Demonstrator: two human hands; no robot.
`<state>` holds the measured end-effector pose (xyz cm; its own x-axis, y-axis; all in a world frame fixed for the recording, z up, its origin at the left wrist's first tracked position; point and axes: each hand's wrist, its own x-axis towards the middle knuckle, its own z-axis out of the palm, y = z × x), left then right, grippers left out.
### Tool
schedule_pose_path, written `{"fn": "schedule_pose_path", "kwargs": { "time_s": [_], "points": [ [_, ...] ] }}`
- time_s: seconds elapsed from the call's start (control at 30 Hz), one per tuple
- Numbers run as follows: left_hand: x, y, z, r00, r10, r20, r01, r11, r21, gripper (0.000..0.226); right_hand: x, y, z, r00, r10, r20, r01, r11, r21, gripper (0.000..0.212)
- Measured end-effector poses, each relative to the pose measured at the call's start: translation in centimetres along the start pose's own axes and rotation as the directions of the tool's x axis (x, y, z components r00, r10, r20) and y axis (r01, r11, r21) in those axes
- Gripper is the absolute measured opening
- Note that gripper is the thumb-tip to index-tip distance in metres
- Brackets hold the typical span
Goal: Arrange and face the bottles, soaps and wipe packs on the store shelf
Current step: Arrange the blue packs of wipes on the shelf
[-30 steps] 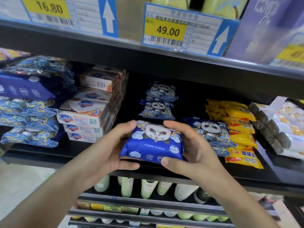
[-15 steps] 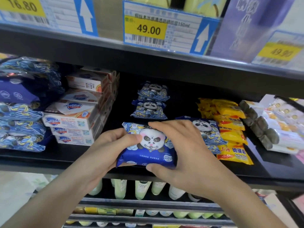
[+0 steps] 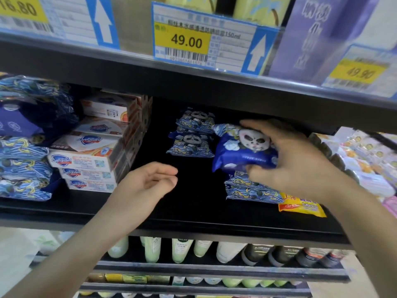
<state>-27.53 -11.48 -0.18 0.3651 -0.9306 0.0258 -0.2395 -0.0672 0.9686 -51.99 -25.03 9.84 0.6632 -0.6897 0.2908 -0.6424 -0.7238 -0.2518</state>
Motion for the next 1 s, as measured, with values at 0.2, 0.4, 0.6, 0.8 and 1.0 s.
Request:
{"fn": "schedule_pose_path", "kwargs": {
  "time_s": [0.2,0.4,0.6,0.8,1.0],
  "points": [
    [0.3,-1.5,0.7,0.990,0.136,0.036,-0.138,0.885,0.446,0.024,2.2,2.2,-1.2,0.991,0.107,0.077,-0.109,0.994,0.029,0.076],
    [0.8,-3.6,0.8,0.983,0.123,0.138,-0.184,0.726,0.663,0.044,2.2,3.0,-1.9,0.983,0.115,0.140,-0.120,0.992,0.027,0.075],
    [1.1,-4.1,0.5,0.983,0.117,0.141,-0.180,0.759,0.626,0.036,1.9,4.7,-1.4,0.957,0.156,0.245,-0.136,0.986,-0.094,0.084],
    [1.2,-4.3,0.8,0.983,0.137,0.121,-0.183,0.738,0.650,0.035,1.5,4.6,-1.3,0.948,0.189,0.256,-0.160,0.979,-0.129,0.080],
    [1.3,-4.4,0.7,0.983,0.144,0.115,-0.184,0.750,0.636,0.033,1.6,4.1,-1.4,0.942,0.144,0.304,-0.145,0.989,-0.018,0.080]
  ]
}}
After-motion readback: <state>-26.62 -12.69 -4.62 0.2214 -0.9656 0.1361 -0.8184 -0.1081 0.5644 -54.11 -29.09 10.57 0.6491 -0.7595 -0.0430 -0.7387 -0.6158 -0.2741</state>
